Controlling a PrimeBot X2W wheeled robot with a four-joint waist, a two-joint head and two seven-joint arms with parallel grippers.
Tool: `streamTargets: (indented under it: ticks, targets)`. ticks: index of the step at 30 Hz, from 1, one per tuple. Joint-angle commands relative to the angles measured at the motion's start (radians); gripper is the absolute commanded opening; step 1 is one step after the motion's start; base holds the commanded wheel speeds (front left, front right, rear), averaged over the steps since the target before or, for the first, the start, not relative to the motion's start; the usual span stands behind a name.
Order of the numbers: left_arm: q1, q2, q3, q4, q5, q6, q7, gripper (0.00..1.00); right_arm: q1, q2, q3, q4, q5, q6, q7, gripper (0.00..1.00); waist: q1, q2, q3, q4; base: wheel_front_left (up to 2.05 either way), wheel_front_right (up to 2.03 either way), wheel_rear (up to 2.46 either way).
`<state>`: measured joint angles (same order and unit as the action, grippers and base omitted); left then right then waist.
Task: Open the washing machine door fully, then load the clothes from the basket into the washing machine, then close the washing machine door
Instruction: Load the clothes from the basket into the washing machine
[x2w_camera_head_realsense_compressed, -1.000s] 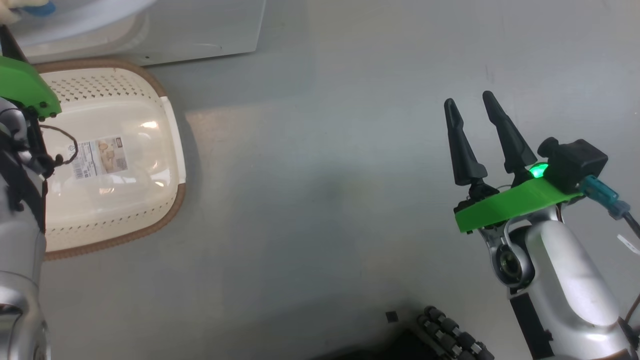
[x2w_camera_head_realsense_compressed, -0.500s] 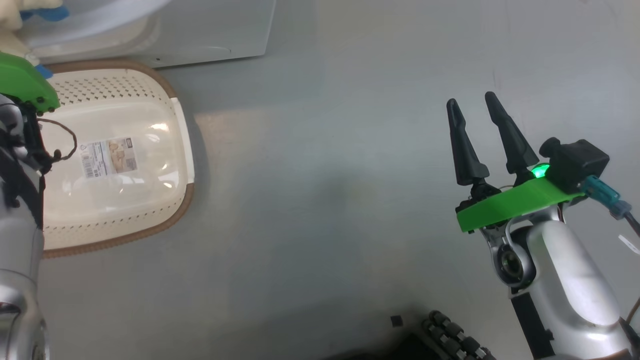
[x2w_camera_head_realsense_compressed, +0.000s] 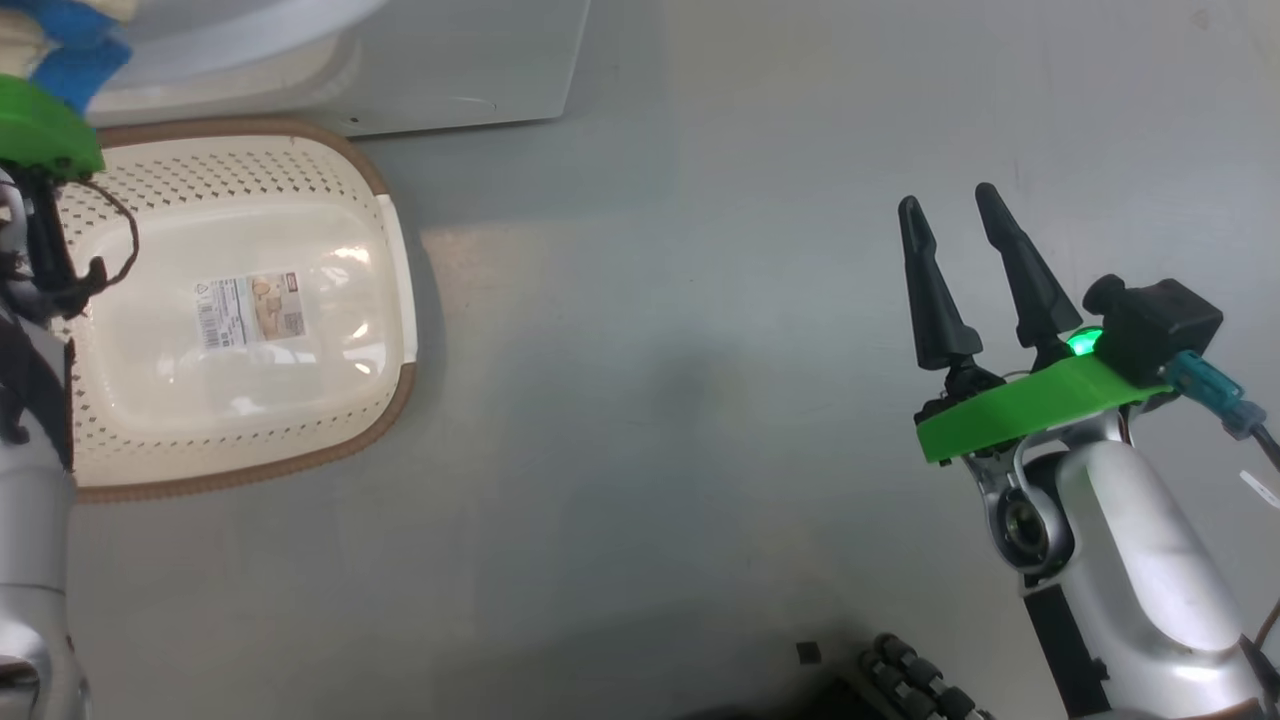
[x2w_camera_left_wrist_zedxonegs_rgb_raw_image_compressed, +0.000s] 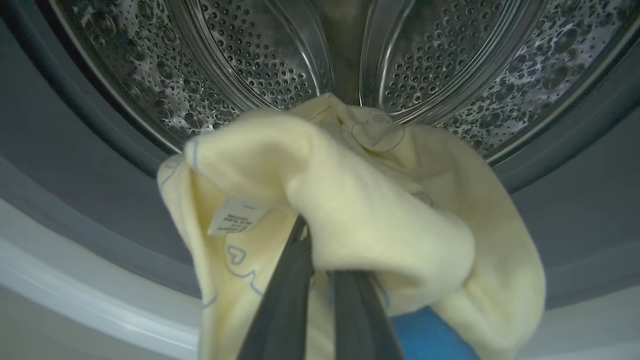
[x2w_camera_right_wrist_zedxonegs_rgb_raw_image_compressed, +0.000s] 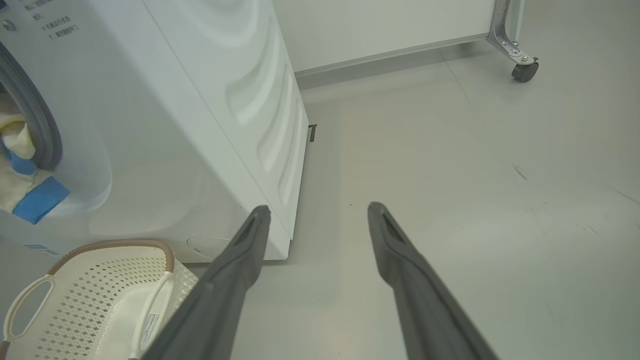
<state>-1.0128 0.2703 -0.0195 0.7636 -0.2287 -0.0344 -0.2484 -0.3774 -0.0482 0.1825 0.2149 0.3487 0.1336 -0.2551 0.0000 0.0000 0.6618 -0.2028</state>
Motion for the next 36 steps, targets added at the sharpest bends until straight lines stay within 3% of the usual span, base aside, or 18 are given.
streamTargets:
  ticks: [1, 14, 22, 29, 36]
  targets:
    - [0.007, 0.058, 0.026, -0.067, 0.016, 0.000, -0.013, 0.00, 0.012, -0.002, 0.012, -0.028, -0.006, -0.003, -0.007, 1.00, 0.0000, 0.0000, 0.003, 0.001, 0.00, 0.00, 0.00]
    - [-0.106, 0.097, -0.017, -0.122, 0.021, -0.040, 0.050, 0.00, 0.002, -0.002, 0.025, -0.034, 0.010, -0.003, -0.007, 1.00, 0.0000, 0.0000, 0.042, -0.027, 0.00, 0.00, 0.00]
    - [-0.304, 0.162, -0.028, -0.099, -0.004, -0.072, 0.147, 0.00, -0.014, -0.002, 0.040, -0.041, 0.030, -0.003, -0.007, 1.00, 0.0000, 0.0000, 0.097, -0.057, 0.00, 0.00, 0.00]
    - [-0.516, 0.254, -0.082, -0.041, 0.018, -0.090, 0.197, 0.00, -0.036, -0.002, 0.072, -0.044, 0.056, -0.003, -0.007, 1.00, 0.0000, 0.0000, 0.149, -0.095, 0.00, 0.00, 0.00]
    - [-0.691, 0.284, -0.134, 0.069, 0.046, -0.093, 0.196, 0.00, -0.050, -0.002, 0.094, -0.043, 0.084, -0.003, -0.007, 1.00, 0.0000, 0.0000, 0.181, -0.134, 0.00, 0.00, 0.00]
